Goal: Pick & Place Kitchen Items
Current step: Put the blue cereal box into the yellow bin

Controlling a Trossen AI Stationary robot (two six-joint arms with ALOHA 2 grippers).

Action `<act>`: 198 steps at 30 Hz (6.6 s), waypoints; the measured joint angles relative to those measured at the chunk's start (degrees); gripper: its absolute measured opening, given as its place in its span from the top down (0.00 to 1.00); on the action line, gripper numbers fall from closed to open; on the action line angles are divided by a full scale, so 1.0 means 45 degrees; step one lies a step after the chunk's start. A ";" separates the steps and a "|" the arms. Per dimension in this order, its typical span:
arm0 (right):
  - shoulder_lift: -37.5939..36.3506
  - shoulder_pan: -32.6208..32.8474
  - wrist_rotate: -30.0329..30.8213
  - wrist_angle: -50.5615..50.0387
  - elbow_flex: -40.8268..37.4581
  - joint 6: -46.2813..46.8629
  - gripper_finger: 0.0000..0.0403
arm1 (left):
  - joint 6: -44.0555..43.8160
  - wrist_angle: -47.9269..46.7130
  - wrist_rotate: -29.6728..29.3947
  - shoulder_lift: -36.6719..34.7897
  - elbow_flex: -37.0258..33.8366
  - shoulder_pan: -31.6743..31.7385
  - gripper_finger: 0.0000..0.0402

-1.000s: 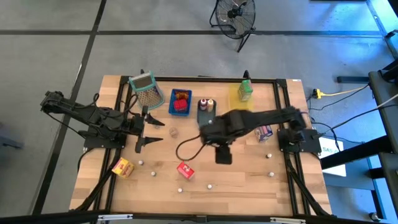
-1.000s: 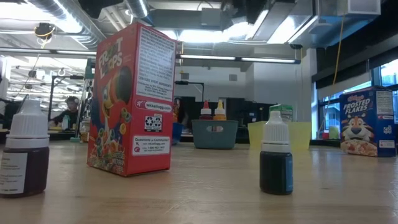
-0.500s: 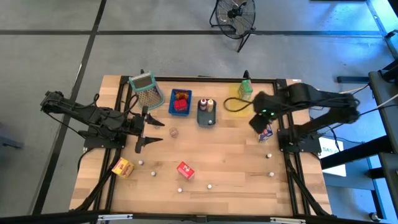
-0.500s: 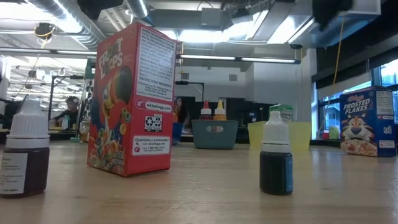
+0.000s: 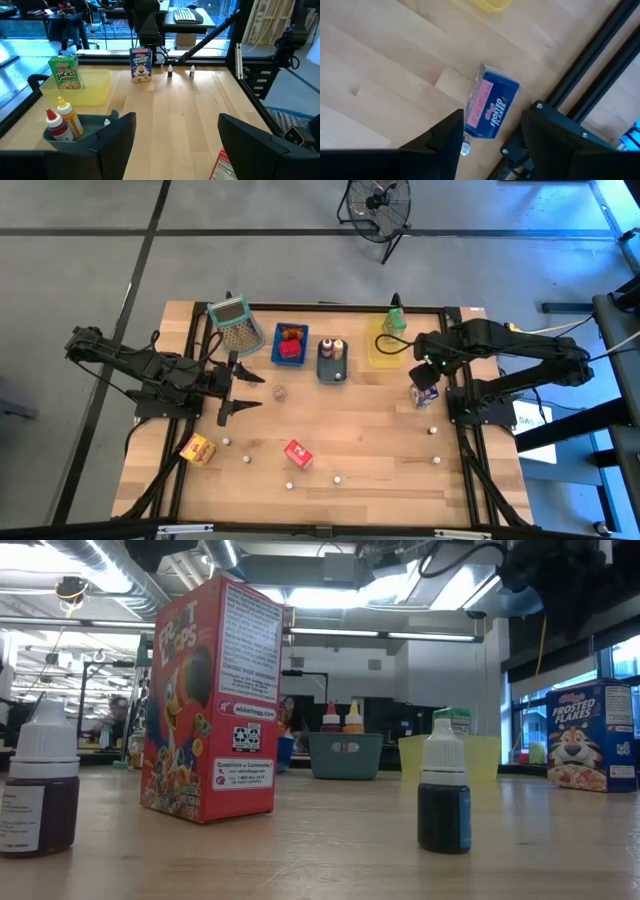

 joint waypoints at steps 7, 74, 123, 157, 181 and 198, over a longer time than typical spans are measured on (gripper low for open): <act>0.0000 0.0034 -0.0005 0.0295 0.0000 -0.0284 0.50 | 0.0015 -0.0096 -0.0002 -0.0001 -0.0050 -0.0004 0.31; 0.2161 0.0176 0.0301 -0.0137 -0.0045 -0.1004 0.15 | 0.0013 -0.0052 -0.0004 -0.0005 -0.0369 0.0000 0.31; 0.2001 0.0175 -0.0719 0.3073 -0.3997 -0.0343 0.33 | 0.0005 -0.0073 -0.0005 -0.0005 -0.0374 -0.0005 0.31; 0.2006 -0.0495 0.0117 0.2433 0.0955 -0.0458 0.73 | -0.0090 -0.0068 -0.0008 -0.0003 -0.0374 -0.0002 0.31; 0.3878 -0.4403 0.0301 0.3012 0.1671 -0.1582 0.73 | -0.0097 -0.0063 -0.0007 -0.0004 -0.0379 -0.0005 0.31; 0.4668 -0.4902 0.0335 0.2932 0.1661 -0.1578 0.73 | -0.0238 -0.0068 -0.0007 -0.0003 -0.0379 -0.0001 0.31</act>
